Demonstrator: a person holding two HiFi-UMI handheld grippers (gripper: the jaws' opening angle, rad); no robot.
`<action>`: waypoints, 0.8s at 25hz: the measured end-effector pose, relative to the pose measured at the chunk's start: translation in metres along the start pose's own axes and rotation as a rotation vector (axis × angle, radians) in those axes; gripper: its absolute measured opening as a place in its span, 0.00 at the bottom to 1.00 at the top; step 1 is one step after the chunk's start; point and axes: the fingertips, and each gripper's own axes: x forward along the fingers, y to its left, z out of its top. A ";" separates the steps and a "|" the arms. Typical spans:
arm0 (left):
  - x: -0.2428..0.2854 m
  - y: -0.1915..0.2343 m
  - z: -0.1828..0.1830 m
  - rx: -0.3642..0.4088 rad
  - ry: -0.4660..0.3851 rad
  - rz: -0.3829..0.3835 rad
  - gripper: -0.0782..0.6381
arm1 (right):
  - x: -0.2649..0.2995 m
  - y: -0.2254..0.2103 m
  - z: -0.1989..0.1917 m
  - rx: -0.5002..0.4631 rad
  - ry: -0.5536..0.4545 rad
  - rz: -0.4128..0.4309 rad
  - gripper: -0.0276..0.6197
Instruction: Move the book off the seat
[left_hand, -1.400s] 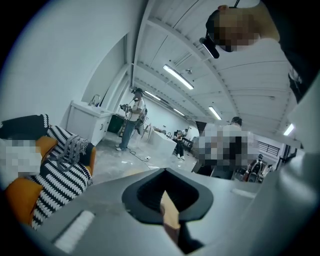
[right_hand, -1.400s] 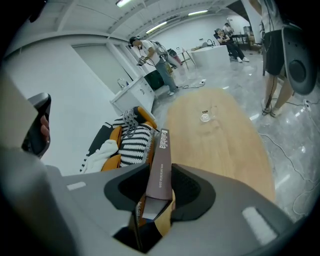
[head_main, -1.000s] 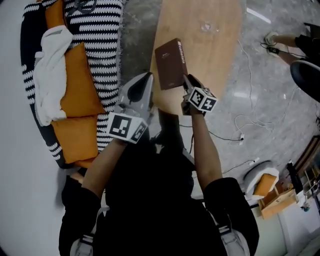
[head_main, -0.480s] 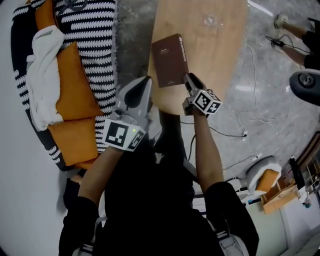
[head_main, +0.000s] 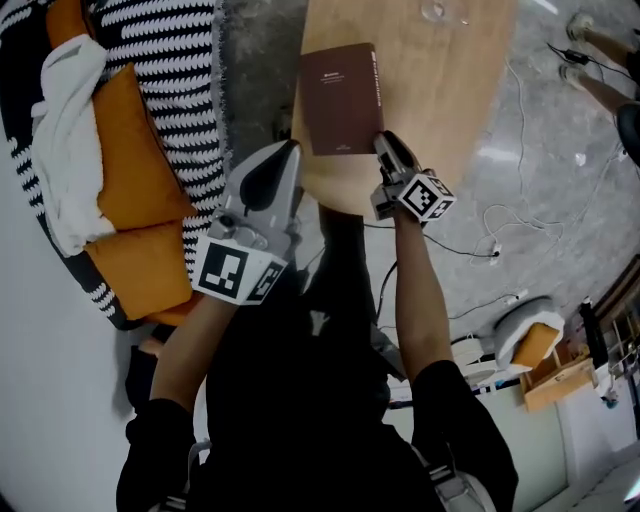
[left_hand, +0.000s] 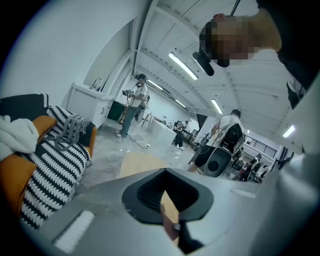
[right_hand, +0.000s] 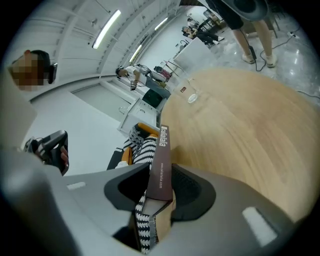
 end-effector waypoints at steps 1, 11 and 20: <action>0.001 0.001 -0.003 -0.002 0.000 0.000 0.12 | 0.001 -0.003 -0.001 0.010 -0.006 0.012 0.27; 0.010 0.005 -0.033 -0.015 0.024 -0.003 0.12 | 0.004 -0.034 -0.015 0.070 -0.029 0.118 0.27; 0.012 0.003 -0.051 -0.022 0.035 -0.008 0.12 | 0.010 -0.048 -0.026 0.092 -0.046 0.168 0.27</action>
